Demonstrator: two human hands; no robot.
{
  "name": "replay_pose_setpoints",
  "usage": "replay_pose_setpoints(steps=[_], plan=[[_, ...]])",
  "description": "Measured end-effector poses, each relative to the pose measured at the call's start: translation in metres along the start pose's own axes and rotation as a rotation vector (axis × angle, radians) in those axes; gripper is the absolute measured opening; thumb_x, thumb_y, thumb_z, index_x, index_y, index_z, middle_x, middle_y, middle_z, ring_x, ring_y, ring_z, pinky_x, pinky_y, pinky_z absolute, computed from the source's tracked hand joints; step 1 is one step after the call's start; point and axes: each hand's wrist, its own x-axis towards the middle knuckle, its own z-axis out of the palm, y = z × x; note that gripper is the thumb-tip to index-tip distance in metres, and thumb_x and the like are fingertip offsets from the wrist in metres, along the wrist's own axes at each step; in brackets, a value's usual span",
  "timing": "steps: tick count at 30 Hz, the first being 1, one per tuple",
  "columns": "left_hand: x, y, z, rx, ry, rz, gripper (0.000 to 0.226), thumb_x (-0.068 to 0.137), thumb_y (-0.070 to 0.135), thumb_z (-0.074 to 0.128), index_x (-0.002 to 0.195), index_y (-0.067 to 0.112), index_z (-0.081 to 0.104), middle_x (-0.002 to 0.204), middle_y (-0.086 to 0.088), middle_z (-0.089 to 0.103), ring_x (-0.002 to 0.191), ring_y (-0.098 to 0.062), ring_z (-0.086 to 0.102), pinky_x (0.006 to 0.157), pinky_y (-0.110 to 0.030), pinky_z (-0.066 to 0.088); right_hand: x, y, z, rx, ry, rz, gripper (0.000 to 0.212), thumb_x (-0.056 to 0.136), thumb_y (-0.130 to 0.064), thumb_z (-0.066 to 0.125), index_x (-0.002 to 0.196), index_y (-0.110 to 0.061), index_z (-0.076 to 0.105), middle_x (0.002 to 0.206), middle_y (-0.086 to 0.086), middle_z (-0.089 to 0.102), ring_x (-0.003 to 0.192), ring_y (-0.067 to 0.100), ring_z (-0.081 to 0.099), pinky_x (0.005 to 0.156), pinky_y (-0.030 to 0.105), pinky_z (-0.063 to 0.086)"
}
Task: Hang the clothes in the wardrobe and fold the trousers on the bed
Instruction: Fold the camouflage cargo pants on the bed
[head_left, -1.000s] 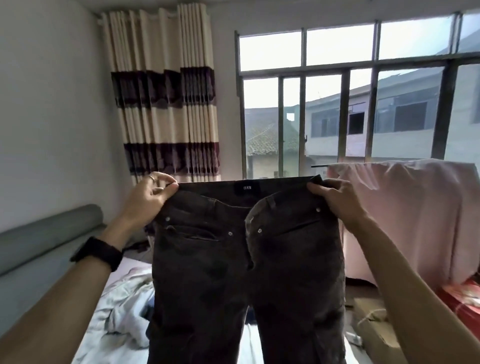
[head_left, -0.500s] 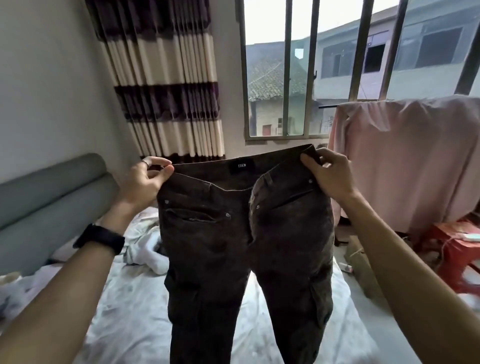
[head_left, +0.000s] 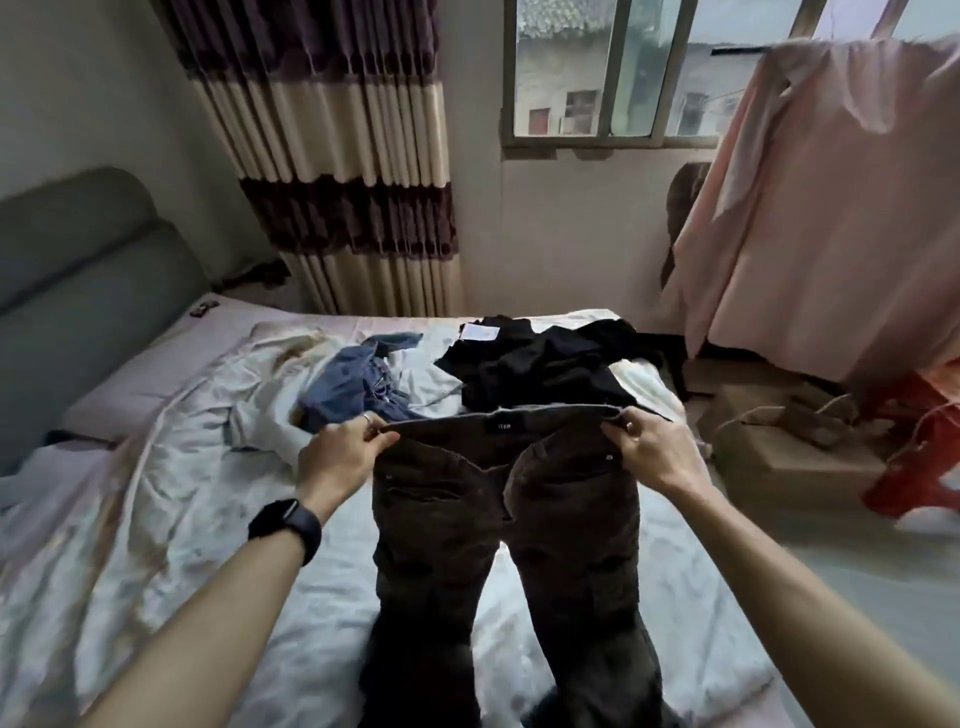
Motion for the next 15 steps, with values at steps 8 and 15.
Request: replay_pose_setpoints(steps=[8,15], plan=[[0.134,-0.074,0.125,-0.03,-0.224,-0.07,0.016,0.093,0.04,0.067,0.1,0.026,0.067,0.092,-0.005,0.074,0.092,-0.029,0.069,0.073,-0.037,0.05,0.113,0.029,0.148,0.044,-0.161,0.193,0.012,0.098,-0.022,0.062,0.089,-0.014,0.058,0.087,0.01,0.069,0.093,0.036,0.065,0.068,0.036,0.039],[0.216,-0.089,0.235,-0.467,-0.294,-0.183,0.073,0.099,0.011,0.054,0.16,0.03,0.017,0.168,-0.003,-0.007,0.153,-0.017,0.011,0.119,-0.027,0.02,0.166,0.032,0.241,0.297,-0.393,0.245,0.082,0.088,-0.011,0.065,0.158,-0.026,0.026,0.155,-0.011,0.034,0.14,0.011,0.037,0.108,0.028,0.035]])
